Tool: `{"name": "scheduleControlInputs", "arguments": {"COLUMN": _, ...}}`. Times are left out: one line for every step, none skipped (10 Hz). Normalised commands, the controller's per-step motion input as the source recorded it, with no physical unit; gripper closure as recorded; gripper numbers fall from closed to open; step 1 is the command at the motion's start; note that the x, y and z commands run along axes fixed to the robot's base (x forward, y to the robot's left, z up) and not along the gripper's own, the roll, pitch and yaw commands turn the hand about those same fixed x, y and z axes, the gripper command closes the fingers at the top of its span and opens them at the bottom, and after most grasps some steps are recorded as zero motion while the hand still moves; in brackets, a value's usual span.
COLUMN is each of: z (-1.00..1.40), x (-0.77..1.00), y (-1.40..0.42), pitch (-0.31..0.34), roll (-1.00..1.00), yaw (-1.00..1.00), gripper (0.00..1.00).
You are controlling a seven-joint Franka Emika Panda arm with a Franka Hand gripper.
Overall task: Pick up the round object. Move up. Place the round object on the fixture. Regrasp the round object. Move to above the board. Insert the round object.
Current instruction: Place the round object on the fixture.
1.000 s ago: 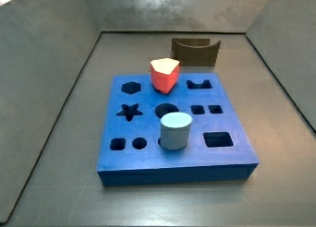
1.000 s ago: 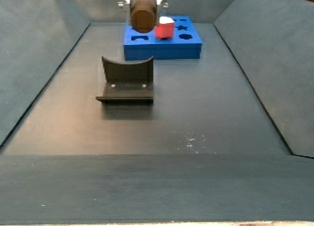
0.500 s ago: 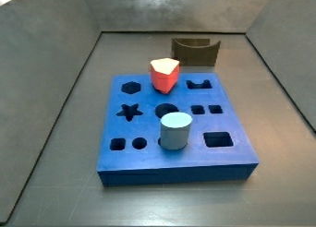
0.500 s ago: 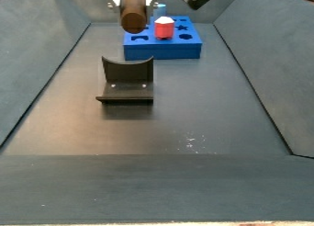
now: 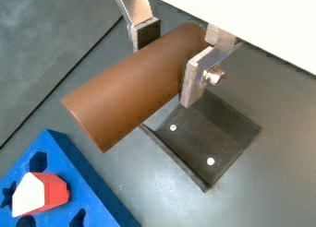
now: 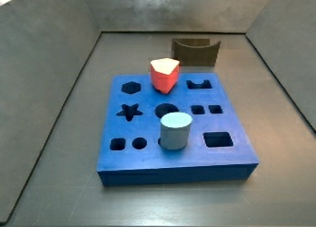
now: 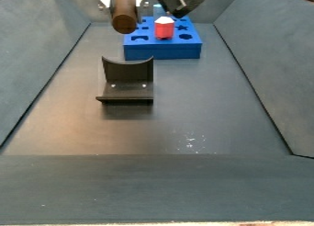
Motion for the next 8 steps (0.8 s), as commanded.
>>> {"name": "scheduleControlInputs", "arguments": {"z": -1.0, "x": 0.13, "y": 0.09, "pitch": -0.045, "roll": -1.0, "yaw": -0.12, "gripper": 1.0}}
{"name": "scheduleControlInputs", "arguments": {"z": -1.0, "x": 0.13, "y": 0.09, "pitch": -0.038, "roll": -1.0, "yaw": -0.12, "gripper": 1.0}}
{"name": "scheduleControlInputs", "arguments": {"z": -1.0, "x": 0.15, "y": 0.09, "pitch": -0.01, "roll": -1.0, "yaw": -0.12, "gripper": 1.0}}
{"name": "scheduleControlInputs", "arguments": {"z": -1.0, "x": 0.16, "y": 0.1, "pitch": 0.007, "roll": -1.0, "yaw": -0.11, "gripper": 1.0}}
{"name": "scheduleControlInputs", "arguments": {"z": -1.0, "x": 0.17, "y": 0.11, "pitch": 0.022, "roll": -1.0, "yaw": -0.11, "gripper": 1.0}}
{"name": "scheduleControlInputs", "arguments": {"z": -1.0, "x": 0.18, "y": 0.12, "pitch": 0.037, "roll": -1.0, "yaw": -0.12, "gripper": 1.0}}
{"name": "scheduleControlInputs", "arguments": {"z": -1.0, "x": 0.19, "y": 0.12, "pitch": 0.06, "roll": -1.0, "yaw": -0.12, "gripper": 1.0}}
{"name": "scheduleControlInputs", "arguments": {"z": -1.0, "x": 0.2, "y": 0.13, "pitch": 0.077, "roll": -1.0, "yaw": -0.13, "gripper": 1.0}}
